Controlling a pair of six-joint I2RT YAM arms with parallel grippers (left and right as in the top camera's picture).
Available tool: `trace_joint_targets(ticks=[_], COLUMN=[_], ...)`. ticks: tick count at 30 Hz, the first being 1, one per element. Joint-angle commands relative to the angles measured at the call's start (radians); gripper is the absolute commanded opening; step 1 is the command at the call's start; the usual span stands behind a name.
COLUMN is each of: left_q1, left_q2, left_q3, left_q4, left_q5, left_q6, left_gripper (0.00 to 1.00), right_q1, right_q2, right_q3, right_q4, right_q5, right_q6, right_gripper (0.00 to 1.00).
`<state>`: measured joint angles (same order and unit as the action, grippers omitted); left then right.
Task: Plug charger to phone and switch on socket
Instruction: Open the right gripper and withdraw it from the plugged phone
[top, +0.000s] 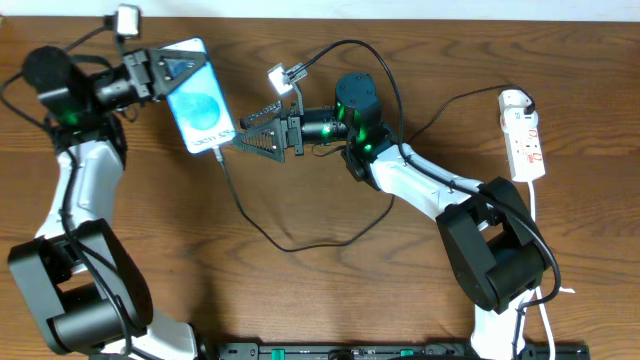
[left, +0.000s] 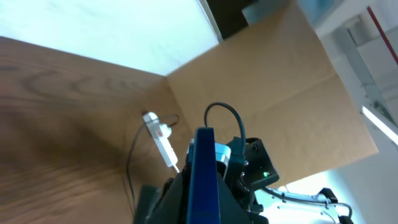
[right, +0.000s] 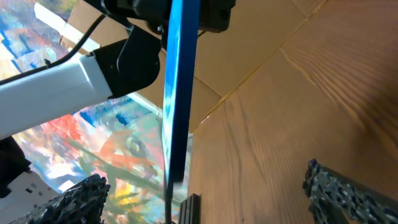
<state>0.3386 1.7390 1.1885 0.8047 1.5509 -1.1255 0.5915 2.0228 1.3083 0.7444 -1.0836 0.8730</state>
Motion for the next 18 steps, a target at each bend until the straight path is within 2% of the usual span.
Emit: trace_joint_targets(ticks=[1, 5, 15, 18], left_q1=[0.033, 0.04, 0.04, 0.04], left_q2=[-0.022, -0.022, -0.022, -0.022], left_q3=[0.009, 0.009, 0.009, 0.009], left_q4=[0.005, 0.005, 0.005, 0.005], left_q5=[0.02, 0.02, 0.02, 0.019], left_q6=[-0.022, -0.035, -0.034, -0.031], left_gripper=[0.08, 0.07, 0.07, 0.07], right_q1=[-0.018, -0.037, -0.145, -0.18], right_q2=[0.012, 0.012, 0.006, -0.028], right_q3=[0.015, 0.015, 0.015, 0.015], right_q4=[-0.006, -0.127, -0.627, -0.786], right_q5=[-0.003, 0.037, 0.259, 0.384], right_q6=[-0.023, -0.062, -0.254, -0.323], right_gripper=[0.99, 0.99, 0.99, 0.99])
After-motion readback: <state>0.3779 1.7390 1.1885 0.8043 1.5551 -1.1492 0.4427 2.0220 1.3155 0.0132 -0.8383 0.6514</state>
